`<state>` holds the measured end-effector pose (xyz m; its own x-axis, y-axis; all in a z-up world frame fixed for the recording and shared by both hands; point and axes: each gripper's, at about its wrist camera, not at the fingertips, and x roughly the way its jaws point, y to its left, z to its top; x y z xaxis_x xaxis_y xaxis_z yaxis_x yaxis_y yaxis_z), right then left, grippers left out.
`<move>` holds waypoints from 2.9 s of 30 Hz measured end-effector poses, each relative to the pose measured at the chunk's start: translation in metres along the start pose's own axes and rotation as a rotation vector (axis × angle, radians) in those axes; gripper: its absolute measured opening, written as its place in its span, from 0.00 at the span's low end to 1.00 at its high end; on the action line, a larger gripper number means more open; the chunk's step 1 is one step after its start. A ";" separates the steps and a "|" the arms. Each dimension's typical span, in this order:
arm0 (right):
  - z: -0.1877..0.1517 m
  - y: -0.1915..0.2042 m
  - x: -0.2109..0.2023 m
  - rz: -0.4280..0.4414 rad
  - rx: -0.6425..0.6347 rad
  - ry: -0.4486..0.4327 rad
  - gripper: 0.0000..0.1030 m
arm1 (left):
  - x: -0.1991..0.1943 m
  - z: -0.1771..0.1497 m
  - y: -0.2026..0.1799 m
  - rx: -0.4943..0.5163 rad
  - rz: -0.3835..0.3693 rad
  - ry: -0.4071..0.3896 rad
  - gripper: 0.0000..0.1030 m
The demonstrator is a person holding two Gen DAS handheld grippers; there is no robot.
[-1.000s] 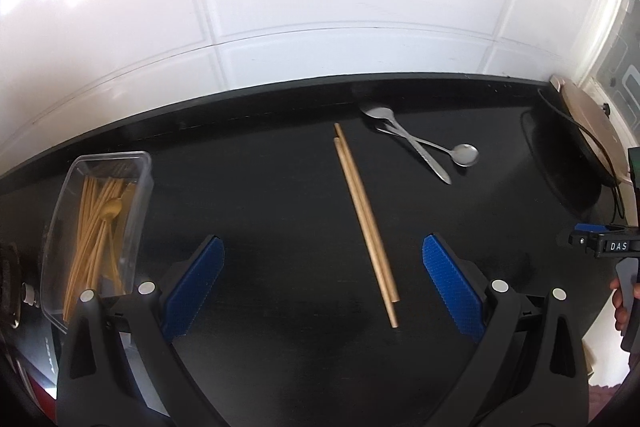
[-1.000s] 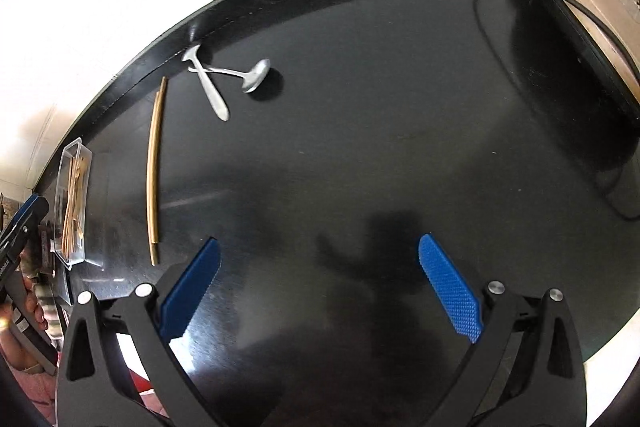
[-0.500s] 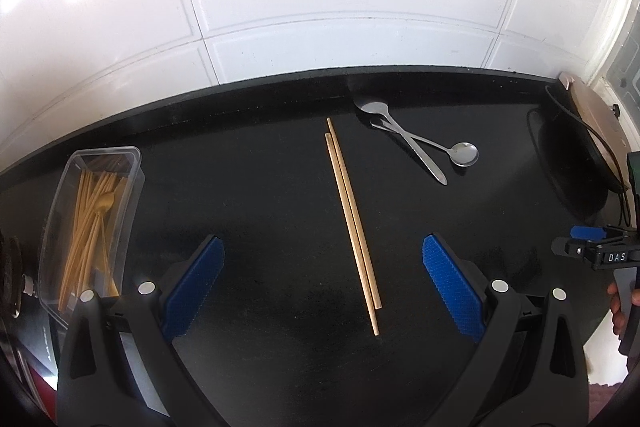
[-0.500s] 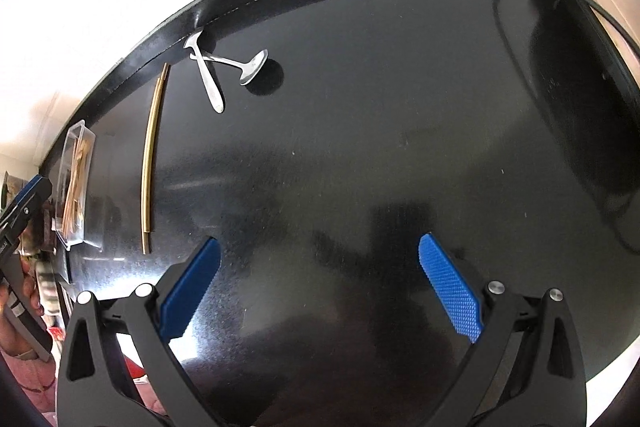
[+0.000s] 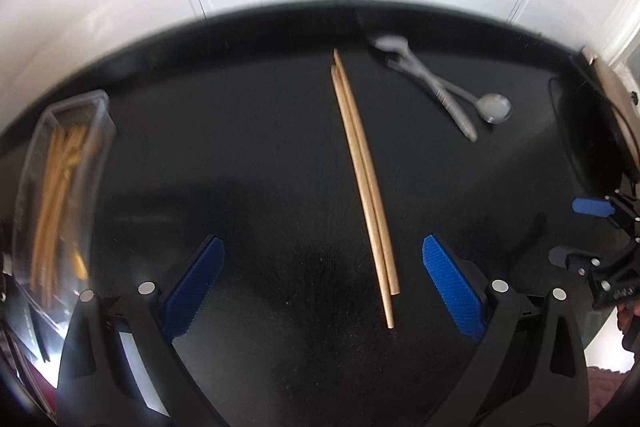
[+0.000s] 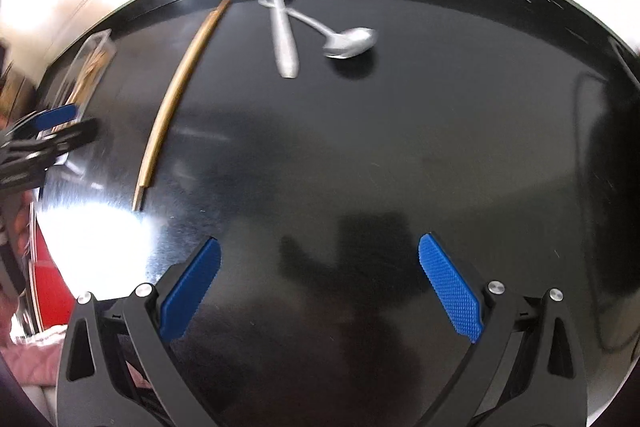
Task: Organize utensils
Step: 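Move both open tools back over the two silver spoons on the tray, then close the left tool on a silver spoon while the right tool grasps the other silver spoon, then carry the silver spoon in the left tool over the container while the right tool carries its spoon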
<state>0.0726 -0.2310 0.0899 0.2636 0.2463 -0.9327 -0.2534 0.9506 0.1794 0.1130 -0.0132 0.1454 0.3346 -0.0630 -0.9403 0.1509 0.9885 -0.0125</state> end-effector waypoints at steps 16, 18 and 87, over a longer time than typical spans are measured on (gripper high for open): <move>0.086 -0.012 0.011 0.058 0.010 -0.095 0.93 | 0.031 0.053 -0.012 0.000 -0.061 0.004 0.94; 0.090 -0.021 0.010 0.061 0.049 -0.105 0.93 | 0.031 0.067 -0.022 0.026 -0.097 -0.010 0.94; 0.060 -0.021 -0.032 0.243 0.260 -0.235 0.03 | -0.036 0.069 -0.025 0.069 -0.187 -0.128 0.00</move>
<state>0.1255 -0.2473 0.1350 0.4374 0.4769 -0.7624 -0.0988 0.8682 0.4864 0.1612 -0.0456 0.2033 0.4090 -0.2657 -0.8730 0.2832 0.9464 -0.1554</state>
